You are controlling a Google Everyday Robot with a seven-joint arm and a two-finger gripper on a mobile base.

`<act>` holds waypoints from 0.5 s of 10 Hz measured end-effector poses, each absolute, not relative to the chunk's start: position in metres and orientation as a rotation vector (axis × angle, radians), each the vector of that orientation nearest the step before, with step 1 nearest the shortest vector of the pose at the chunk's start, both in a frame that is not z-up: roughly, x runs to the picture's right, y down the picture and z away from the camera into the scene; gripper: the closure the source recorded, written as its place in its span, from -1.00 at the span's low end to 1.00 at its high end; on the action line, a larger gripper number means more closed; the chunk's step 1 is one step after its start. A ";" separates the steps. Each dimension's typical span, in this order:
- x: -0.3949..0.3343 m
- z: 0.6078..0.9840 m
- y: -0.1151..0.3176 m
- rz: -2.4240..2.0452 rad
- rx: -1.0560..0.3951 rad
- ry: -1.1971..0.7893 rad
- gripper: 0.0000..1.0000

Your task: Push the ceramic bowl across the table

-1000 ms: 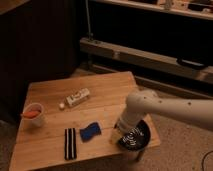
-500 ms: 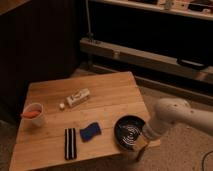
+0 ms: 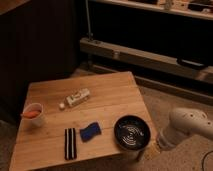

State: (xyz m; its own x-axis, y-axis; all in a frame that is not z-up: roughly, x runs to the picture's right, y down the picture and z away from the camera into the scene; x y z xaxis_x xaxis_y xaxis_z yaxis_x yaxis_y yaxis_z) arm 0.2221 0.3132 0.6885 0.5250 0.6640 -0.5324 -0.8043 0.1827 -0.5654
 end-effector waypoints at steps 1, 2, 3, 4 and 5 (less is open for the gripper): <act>0.213 0.693 0.319 1.030 -0.921 0.168 -0.20; 0.200 0.698 0.324 1.003 -0.928 0.150 -0.20; 0.190 0.702 0.326 0.983 -0.932 0.137 -0.20; 0.182 0.704 0.327 0.967 -0.933 0.122 -0.20; 0.174 0.707 0.327 0.949 -0.935 0.103 -0.20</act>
